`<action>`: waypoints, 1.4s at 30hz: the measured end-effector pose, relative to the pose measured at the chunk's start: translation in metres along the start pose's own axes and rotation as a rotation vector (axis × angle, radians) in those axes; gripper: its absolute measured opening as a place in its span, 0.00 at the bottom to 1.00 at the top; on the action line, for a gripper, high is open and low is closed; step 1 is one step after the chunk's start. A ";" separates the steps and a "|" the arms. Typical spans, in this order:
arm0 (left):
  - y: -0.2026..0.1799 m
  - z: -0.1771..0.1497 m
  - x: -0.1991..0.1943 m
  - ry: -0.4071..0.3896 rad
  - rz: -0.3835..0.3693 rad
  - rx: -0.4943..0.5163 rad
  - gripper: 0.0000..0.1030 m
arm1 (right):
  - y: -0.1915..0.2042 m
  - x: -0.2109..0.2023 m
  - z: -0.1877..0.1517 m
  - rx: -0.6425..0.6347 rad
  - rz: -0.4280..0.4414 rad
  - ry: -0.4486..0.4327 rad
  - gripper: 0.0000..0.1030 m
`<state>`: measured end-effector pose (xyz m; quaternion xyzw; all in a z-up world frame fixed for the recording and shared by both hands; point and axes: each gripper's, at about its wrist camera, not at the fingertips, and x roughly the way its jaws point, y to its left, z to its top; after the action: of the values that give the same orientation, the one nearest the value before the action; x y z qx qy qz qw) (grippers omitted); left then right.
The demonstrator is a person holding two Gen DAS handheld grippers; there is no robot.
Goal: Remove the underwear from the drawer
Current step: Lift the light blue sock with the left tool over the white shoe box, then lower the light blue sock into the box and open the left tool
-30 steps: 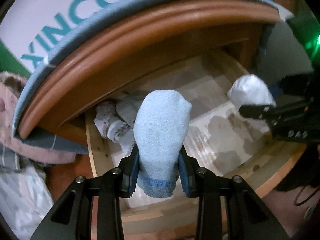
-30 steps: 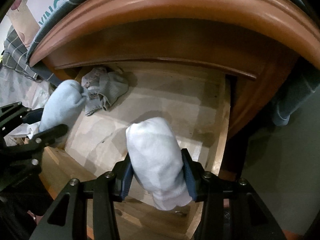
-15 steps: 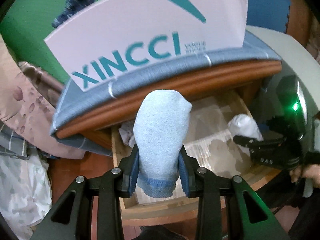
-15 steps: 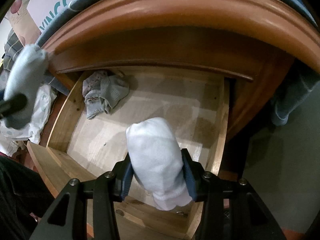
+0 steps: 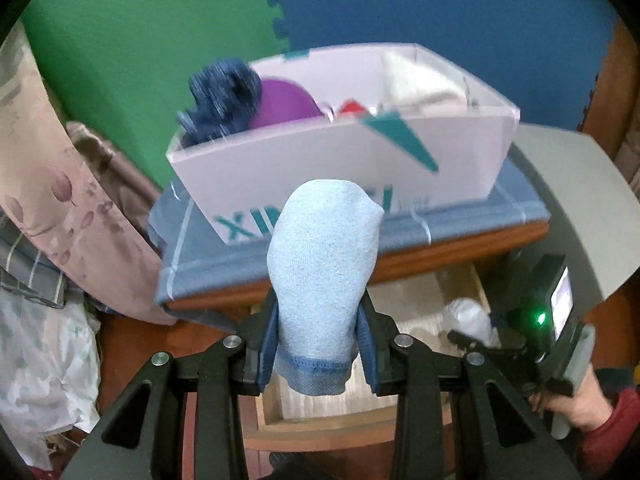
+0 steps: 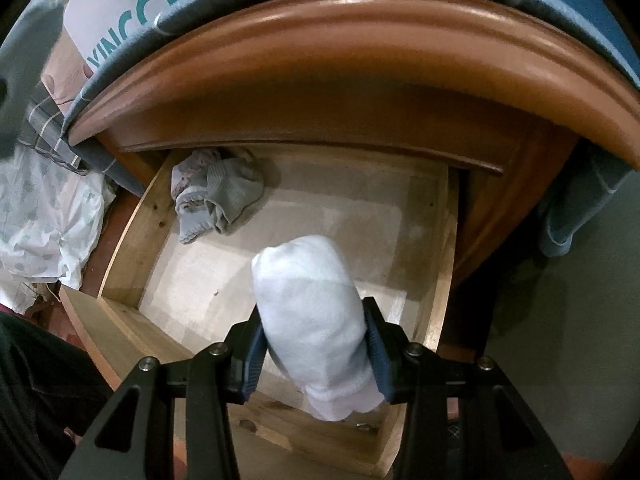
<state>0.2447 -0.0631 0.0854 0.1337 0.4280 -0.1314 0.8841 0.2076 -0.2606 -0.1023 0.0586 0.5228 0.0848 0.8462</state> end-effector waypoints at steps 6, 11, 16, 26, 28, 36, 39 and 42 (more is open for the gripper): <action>0.015 0.036 -0.029 -0.068 0.046 -0.010 0.31 | 0.003 -0.007 0.003 0.003 0.003 -0.020 0.44; 0.027 0.060 -0.036 -0.090 0.072 -0.025 0.31 | 0.006 -0.021 0.005 -0.003 0.008 -0.054 0.44; 0.035 0.075 -0.030 -0.081 0.082 -0.063 0.31 | 0.005 -0.025 0.007 0.007 -0.001 -0.059 0.44; 0.049 0.124 -0.012 -0.066 0.100 -0.121 0.31 | 0.005 -0.025 0.008 0.011 0.011 -0.057 0.44; 0.051 0.132 -0.006 -0.059 0.102 -0.125 0.31 | 0.005 -0.025 0.008 0.010 0.005 -0.056 0.44; 0.054 0.156 0.031 -0.029 0.087 -0.136 0.32 | 0.002 -0.026 0.009 0.023 0.010 -0.060 0.44; 0.048 0.160 0.048 -0.033 0.094 -0.096 0.32 | 0.001 -0.026 0.009 0.027 0.013 -0.056 0.44; 0.041 0.167 0.056 -0.030 0.091 -0.099 0.32 | 0.002 -0.024 0.010 0.026 0.015 -0.052 0.44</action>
<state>0.4129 -0.0897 0.1462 0.1071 0.4140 -0.0719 0.9011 0.2058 -0.2638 -0.0766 0.0756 0.5012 0.0830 0.8580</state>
